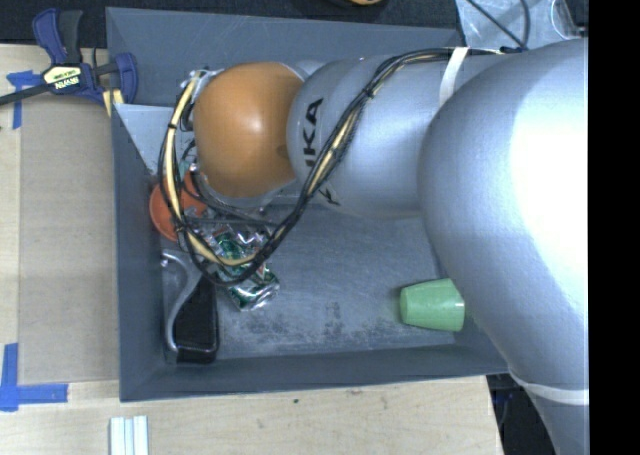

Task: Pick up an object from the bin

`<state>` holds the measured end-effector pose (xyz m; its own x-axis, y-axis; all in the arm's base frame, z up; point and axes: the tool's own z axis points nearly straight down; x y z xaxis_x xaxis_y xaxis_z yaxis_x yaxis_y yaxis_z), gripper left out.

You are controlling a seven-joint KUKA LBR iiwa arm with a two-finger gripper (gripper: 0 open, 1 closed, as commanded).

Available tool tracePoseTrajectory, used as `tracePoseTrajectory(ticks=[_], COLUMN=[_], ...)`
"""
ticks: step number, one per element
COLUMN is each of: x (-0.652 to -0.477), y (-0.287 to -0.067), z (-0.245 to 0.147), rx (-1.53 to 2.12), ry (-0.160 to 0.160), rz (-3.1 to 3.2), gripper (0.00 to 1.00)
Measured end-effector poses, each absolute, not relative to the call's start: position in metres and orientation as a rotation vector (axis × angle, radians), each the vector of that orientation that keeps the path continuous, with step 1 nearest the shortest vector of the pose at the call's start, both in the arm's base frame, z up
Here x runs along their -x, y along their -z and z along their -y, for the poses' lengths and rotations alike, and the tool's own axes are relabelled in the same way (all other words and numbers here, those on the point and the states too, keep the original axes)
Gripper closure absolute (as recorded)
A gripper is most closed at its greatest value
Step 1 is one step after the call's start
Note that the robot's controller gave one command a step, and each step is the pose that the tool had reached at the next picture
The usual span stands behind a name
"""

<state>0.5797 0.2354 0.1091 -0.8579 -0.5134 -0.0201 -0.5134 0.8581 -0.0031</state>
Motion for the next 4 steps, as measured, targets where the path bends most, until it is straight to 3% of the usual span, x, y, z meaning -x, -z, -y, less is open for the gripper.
tracePoseTrajectory(ticks=[1, 4], x=[-0.603, -0.602], y=[-0.087, -0.083], z=[-0.231, -0.244], rx=[0.812, 0.732], ry=[-0.008, -0.017], rz=[-3.01, -2.997], gripper=[1.0, 1.0])
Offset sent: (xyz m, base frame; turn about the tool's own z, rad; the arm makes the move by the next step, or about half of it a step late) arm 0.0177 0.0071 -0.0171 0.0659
